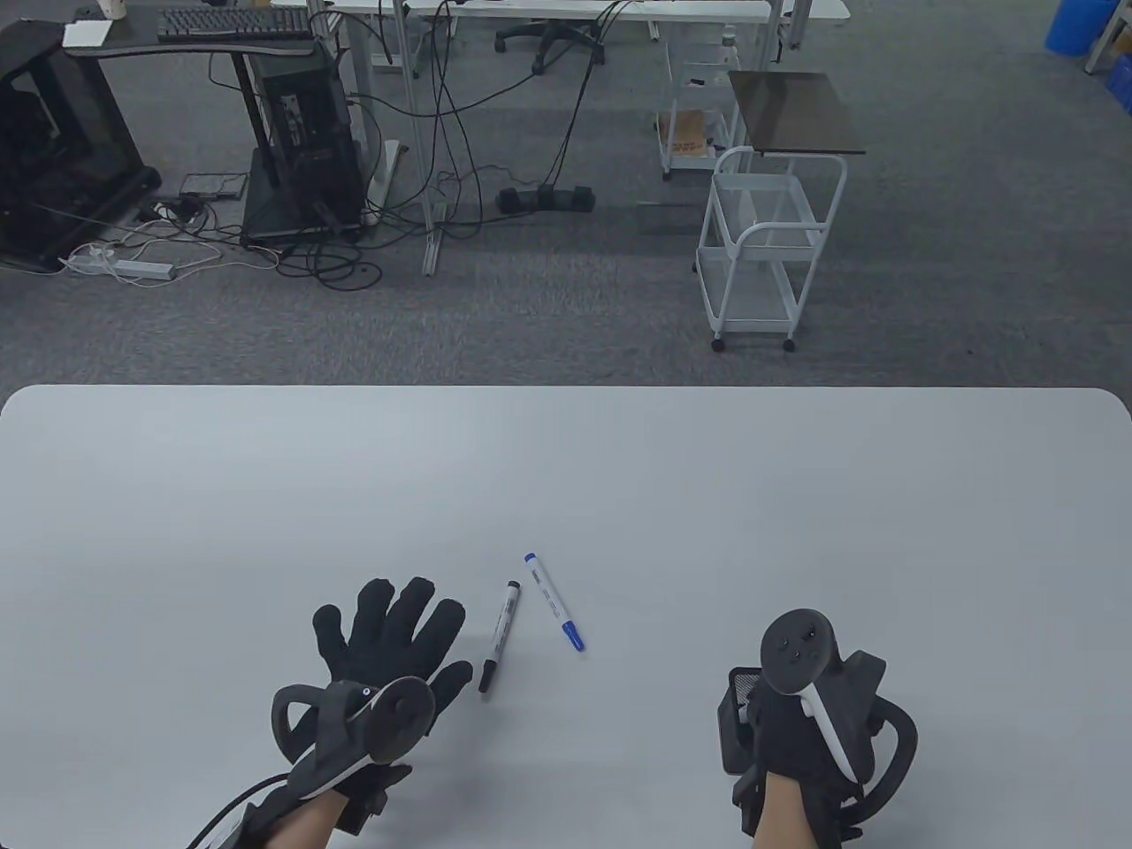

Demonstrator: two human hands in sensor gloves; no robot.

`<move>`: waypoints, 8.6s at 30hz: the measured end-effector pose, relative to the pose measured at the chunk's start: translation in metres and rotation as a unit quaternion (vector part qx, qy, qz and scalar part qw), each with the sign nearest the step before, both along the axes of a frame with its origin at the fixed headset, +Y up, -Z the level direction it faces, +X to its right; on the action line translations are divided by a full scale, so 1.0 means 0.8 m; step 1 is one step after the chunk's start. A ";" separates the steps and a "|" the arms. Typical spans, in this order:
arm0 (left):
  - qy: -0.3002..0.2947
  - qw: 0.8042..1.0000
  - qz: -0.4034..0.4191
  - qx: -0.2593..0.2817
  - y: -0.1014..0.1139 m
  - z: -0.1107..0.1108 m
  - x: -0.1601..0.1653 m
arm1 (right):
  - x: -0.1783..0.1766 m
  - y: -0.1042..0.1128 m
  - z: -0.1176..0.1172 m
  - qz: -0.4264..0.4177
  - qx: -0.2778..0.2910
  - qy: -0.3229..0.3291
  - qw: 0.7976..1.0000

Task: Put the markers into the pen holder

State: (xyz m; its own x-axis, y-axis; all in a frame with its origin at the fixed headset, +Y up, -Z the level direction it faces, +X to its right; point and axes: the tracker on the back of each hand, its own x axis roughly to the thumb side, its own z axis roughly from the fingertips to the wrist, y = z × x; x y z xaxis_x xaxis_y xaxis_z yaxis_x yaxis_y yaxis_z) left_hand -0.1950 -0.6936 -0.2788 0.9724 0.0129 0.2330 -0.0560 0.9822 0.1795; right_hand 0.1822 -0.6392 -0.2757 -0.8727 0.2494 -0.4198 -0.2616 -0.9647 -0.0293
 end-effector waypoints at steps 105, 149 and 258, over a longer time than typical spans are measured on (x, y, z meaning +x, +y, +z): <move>0.002 0.999 0.042 0.008 0.013 -0.001 -0.016 | -0.215 -0.106 -0.100 0.072 0.032 0.103 0.992; -0.005 1.000 0.009 0.012 -0.001 0.001 -0.003 | -0.032 0.095 0.101 -0.020 0.392 0.003 0.920; -0.004 1.000 -0.006 -0.007 0.002 0.002 0.006 | -0.069 0.033 0.014 0.071 0.149 0.067 0.984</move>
